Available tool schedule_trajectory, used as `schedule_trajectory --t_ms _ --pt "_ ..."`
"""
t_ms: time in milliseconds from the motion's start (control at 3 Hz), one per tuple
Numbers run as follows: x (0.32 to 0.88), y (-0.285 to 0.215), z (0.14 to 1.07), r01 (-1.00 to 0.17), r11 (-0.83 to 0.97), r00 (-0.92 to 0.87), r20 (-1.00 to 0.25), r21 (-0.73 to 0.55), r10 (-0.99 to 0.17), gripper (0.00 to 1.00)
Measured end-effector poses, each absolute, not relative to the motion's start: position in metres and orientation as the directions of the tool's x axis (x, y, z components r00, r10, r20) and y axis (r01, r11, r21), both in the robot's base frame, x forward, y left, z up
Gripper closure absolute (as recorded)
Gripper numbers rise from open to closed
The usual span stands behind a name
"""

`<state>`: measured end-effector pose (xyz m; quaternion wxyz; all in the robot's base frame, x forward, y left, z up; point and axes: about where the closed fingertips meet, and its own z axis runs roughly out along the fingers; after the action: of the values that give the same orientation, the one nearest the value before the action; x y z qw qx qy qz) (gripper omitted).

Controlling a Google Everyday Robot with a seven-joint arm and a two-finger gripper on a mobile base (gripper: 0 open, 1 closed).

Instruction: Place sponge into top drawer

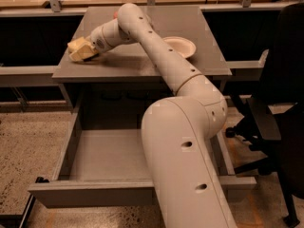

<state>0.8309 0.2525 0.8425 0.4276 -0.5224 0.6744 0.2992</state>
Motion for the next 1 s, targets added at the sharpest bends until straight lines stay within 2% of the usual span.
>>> schedule_trajectory --t_ms 667,1000 --pt "0.809 0.225 0.845 -0.957 0.285 -0.095 -0.879 -0.048 -0.468 0.88" --pt "0.788 0.192 0.851 -0.952 0.299 -0.095 -0.867 -0.064 -0.489 1.00"
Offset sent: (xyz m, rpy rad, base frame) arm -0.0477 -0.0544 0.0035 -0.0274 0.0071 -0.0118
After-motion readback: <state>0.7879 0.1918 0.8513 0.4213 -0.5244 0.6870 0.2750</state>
